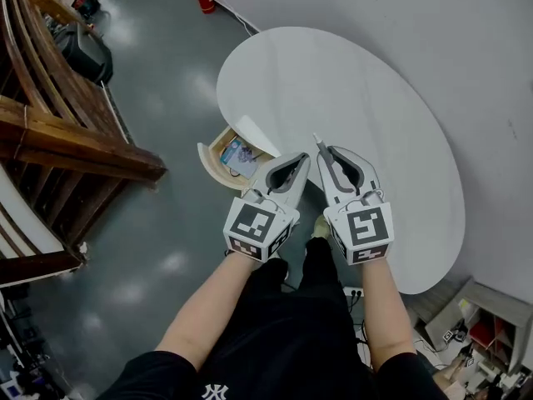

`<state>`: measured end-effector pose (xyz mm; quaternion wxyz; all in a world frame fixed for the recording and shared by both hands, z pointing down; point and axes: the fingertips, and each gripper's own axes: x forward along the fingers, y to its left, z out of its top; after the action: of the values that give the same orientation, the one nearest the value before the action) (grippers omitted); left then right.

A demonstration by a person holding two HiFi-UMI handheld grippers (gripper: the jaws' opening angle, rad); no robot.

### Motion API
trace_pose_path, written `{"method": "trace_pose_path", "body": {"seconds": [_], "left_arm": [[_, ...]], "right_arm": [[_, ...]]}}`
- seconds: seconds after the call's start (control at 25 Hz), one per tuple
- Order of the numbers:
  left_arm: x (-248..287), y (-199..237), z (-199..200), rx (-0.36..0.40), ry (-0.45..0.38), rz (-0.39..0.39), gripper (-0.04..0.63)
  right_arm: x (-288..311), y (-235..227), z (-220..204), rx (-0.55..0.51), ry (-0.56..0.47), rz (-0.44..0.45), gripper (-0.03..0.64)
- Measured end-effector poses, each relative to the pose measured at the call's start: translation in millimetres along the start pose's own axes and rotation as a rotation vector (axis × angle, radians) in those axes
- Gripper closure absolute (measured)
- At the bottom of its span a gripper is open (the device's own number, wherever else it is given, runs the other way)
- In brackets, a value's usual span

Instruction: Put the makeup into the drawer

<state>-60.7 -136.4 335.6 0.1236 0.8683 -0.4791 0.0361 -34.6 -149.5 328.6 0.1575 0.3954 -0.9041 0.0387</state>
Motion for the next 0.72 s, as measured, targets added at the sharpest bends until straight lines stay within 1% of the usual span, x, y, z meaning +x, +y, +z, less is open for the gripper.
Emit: {"method": "trace_pose_path", "body": {"seconds": [0.36,0.72], "left_arm": [[-33,42,-12,-0.032,-0.004,0.091,0.586],[-46,76,-31,-0.064,0.008,0.141,0.586]], "right_arm": [[32,44,0,-0.002,0.004,0.086,0.549],[66,70,-13,0.01,0.029,0.138,0.549]]}}
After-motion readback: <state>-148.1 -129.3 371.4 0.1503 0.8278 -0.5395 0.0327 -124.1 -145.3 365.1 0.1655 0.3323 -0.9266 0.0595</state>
